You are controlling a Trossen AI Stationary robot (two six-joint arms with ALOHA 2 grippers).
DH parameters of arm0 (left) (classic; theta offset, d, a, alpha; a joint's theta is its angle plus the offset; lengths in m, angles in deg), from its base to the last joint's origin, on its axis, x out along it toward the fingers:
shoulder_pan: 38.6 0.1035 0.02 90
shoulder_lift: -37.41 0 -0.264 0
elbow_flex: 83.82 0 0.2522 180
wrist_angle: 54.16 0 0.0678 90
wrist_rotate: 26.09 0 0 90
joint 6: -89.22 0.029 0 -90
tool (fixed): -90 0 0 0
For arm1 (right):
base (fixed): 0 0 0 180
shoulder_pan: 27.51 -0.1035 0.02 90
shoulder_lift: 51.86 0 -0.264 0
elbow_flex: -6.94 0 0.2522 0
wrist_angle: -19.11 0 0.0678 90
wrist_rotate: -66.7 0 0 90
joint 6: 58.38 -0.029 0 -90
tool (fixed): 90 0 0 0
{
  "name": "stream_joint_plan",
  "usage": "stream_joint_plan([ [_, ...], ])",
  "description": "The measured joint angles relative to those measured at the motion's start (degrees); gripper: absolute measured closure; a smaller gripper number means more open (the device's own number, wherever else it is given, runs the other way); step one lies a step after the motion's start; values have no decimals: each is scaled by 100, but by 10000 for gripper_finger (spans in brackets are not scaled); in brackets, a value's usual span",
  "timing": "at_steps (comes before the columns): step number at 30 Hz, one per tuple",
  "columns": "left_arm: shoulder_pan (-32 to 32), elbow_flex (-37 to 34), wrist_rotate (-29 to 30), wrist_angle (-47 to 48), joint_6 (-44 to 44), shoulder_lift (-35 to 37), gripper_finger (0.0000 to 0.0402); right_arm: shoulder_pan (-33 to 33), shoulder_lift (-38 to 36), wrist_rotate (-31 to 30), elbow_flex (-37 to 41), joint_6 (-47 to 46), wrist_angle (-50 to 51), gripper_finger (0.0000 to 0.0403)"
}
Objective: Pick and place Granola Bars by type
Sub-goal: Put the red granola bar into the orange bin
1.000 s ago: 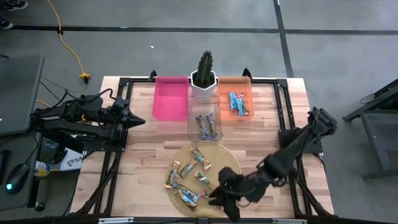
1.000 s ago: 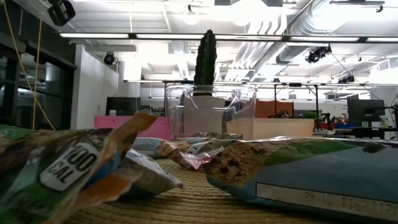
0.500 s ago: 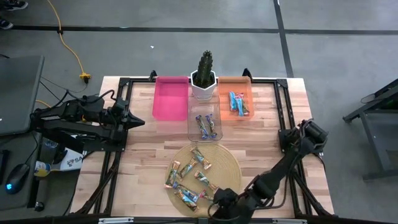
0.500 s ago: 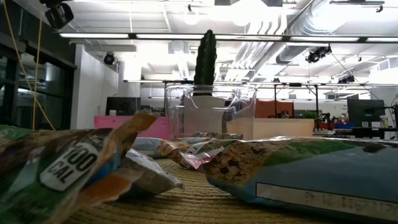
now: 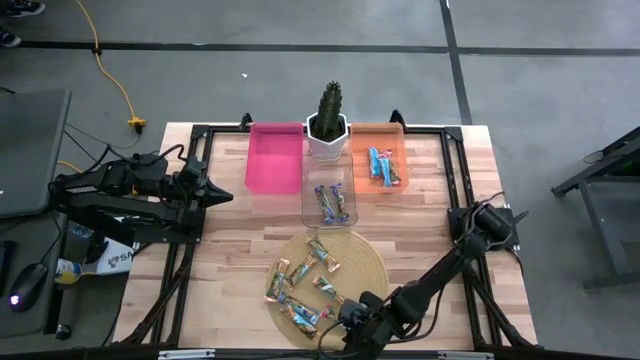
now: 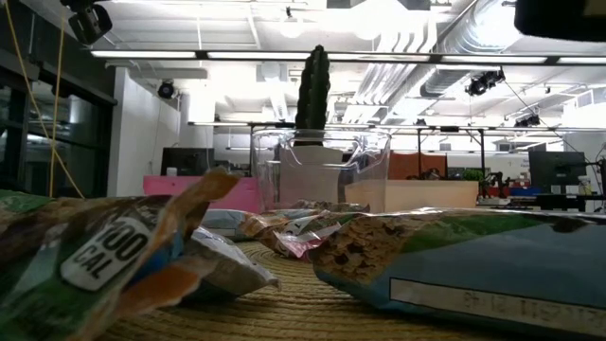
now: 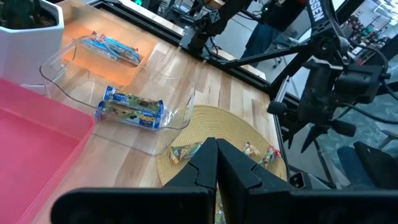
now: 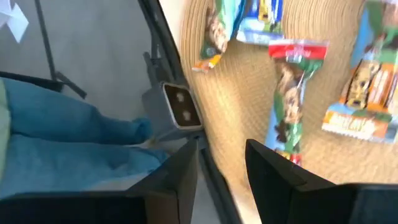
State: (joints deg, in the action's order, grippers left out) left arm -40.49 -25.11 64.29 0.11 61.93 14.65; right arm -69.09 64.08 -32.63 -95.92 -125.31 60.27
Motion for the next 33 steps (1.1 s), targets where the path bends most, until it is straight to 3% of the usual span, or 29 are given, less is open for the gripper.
stream_joint_plan([
  [8,0,-2,2,2,-2,2,401,-2,49,-402,-7,327,362,284],
  [13,-1,-1,2,2,-1,1,401,11,107,-118,-7,609,391,278],
  [33,0,-1,4,1,-2,1,401,32,727,-9,-7,428,408,176],
])
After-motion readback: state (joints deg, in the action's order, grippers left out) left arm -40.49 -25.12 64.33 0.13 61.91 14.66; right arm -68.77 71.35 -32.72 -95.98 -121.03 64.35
